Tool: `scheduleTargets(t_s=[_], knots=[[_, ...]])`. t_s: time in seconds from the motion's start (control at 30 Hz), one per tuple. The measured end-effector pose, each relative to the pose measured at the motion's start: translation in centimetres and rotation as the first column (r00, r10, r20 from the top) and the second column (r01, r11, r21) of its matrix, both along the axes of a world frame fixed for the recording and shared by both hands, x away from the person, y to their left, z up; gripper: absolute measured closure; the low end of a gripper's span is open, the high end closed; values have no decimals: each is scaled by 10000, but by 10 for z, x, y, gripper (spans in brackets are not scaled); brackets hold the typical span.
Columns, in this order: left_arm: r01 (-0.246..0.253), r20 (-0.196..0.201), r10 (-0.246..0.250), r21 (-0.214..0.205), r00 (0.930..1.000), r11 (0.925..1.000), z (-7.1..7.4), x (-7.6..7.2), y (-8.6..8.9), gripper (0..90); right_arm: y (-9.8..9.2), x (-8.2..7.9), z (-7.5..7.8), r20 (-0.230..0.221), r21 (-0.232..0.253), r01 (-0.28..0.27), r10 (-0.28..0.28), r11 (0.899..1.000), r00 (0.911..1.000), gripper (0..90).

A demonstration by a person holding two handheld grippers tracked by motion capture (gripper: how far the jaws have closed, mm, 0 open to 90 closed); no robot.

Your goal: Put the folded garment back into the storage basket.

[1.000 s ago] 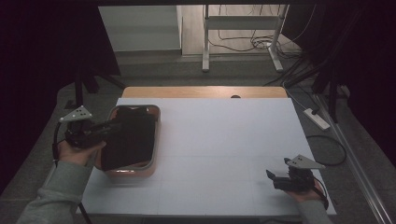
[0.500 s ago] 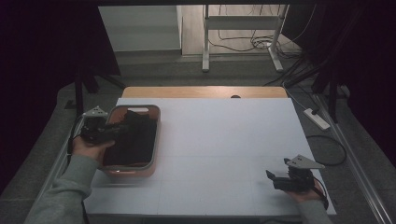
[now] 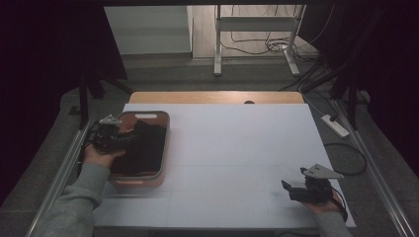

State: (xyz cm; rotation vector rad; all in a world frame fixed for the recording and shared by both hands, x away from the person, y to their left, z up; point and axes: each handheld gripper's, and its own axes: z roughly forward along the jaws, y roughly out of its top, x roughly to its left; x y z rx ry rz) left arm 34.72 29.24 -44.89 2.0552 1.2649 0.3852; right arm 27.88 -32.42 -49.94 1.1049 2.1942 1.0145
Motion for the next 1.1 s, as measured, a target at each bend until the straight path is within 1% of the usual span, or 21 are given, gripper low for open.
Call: scheduleTargets(t_s=[0.07, 0.13, 0.17, 0.2, 0.23, 0.27, 0.3, 0.33, 0.37, 0.4, 0.43, 0.5, 0.53, 0.57, 0.73, 0.8, 0.83, 0.87, 0.93, 1.03, 1.1], knots=[[-125, 47, 124, 139, 9999, 9998, 1, -1, 0, 674, 0, 0, 0, 3, 18, 5, -5, 10000, 10000, 156], [-408, 310, 405, 109, 9987, 9991, 5, -5, 2, 549, 0, 0, 0, -4, 29, 19, -19, 10000, 10000, 156], [-408, 310, 405, 109, 9987, 9991, 5, -5, 2, 486, -1, 0, 0, 5, 26, 32, -32, 10000, 10000, 156], [-664, 743, 659, 33, 9951, 9978, 11, -13, 4, 433, -1, 0, 0, 7, 50, 39, -39, 10000, 10000, 156], [-725, 934, 722, -2, 9930, 9974, 14, -17, 5, 402, -1, 0, 0, -1, 65, 38, -38, 10000, 10000, 156], [-725, 934, 722, -2, 9930, 9974, 14, -17, 5, 378, -1, 0, 0, -1, 65, 38, -38, 10000, 10000, 156], [-609, 1134, 637, -287, 9915, 9977, 19, -25, 8, 365, -2, 0, -1, -19, 100, 47, -47, 9999, 10000, 155], [-542, 1186, 591, -444, 9912, 9975, 21, -29, 9, 358, -2, 0, -1, -34, 106, 51, -51, 9999, 10000, 156], [-542, 1186, 591, -444, 9912, 9975, 21, -29, 9, 342, -2, 0, -1, -31, 111, 50, -49, 9999, 10000, 155], [-450, 1315, 531, -636, 9899, 9970, 23, -37, 9, 330, -2, 0, -1, -19, 119, 41, -40, 9999, 10000, 156], [-349, 1373, 447, -732, 9895, 9967, 24, -41, 8, 327, -3, 0, -1, -17, 106, 53, -53, 9999, 10000, 156], [-154, 1435, 274, -839, 9893, 9964, 25, -48, 6, 325, -3, 0, -1, -24, 126, 55, -55, 9999, 10000, 155], [-154, 1435, 274, -839, 9893, 9964, 25, -48, 6, 320, -3, 0, -1, -24, 126, 55, -55, 9999, 10000, 155], [93, 1476, 45, -927, 9890, 9956, 25, -55, 2, 317, -3, 0, -1, -24, 144, 57, -57, 9999, 10000, 156], [576, 1534, -346, -1482, 9876, 9873, 21, -68, -9, 312, -4, -1, -1, -14, 153, 101, -101, 9998, 9999, 156], [656, 1488, -426, -1534, 9880, 9860, 20, -71, -11, 314, -4, -2, 0, -19, 171, 105, -104, 9998, 9999, 156], [793, 1513, -552, -1585, 9869, 9842, 18, -76, -16, 316, -4, -2, 0, 10, 161, 82, -82, 9998, 10000, 156], [793, 1513, -552, -1585, 9869, 9842, 18, -76, -16, 315, -4, -2, 0, 10, 161, 82, -82, 9998, 10000, 156], [1041, 1568, -777, -1680, 9846, 9803, 14, -84, -25, 312, -3, -2, 0, 7, 174, 16, -16, 9998, 10000, 156], [1229, 1591, -955, -1722, 9826, 9774, 11, -89, -31, 307, -4, -2, 0, -22, 185, -1, 2, 9998, 10000, 156], [1421, 1606, -1130, -1831, 9805, 9728, 8, -94, -37, 303, -5, -2, 0, -2, 216, 28, -28, 9998, 10000, 156]])
